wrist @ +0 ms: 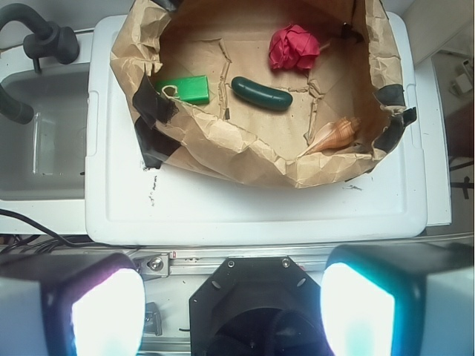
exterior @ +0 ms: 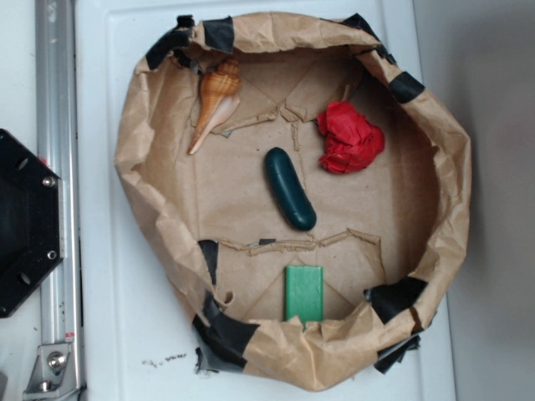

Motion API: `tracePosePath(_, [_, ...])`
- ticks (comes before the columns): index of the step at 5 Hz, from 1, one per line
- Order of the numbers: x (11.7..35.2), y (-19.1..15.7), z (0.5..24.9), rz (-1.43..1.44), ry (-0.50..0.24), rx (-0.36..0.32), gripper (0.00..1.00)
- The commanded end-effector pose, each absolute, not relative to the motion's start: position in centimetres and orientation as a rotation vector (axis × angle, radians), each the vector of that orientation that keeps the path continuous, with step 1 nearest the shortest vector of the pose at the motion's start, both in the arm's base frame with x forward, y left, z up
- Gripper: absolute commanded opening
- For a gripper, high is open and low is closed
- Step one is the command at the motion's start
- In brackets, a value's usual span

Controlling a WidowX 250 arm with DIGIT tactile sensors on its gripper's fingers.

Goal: Grab the shell.

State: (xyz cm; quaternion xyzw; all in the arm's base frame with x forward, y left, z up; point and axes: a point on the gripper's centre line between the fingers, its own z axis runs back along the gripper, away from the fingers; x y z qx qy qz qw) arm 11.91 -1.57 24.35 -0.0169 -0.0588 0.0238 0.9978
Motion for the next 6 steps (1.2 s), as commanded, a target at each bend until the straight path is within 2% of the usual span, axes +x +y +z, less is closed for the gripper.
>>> tracePosePath(1, [11.9,-1.6,24.4,0.048,-0.118,-0.034,1.00])
tracePosePath(2, [16.9,0.4,21.7,0.164,-0.132,0.029,1.00])
tracePosePath(3, [21.3,1.6,19.4,0.377,-0.101,0.044,1.00])
tracePosePath(4, [24.1,3.1,15.5,0.607,-0.058,0.054,1.00])
tracePosePath(5, [23.9,4.3,11.5,0.706,0.025,0.108,1.00])
tracePosePath(6, [22.4,5.7,9.2,0.721,0.033,0.160,1.00])
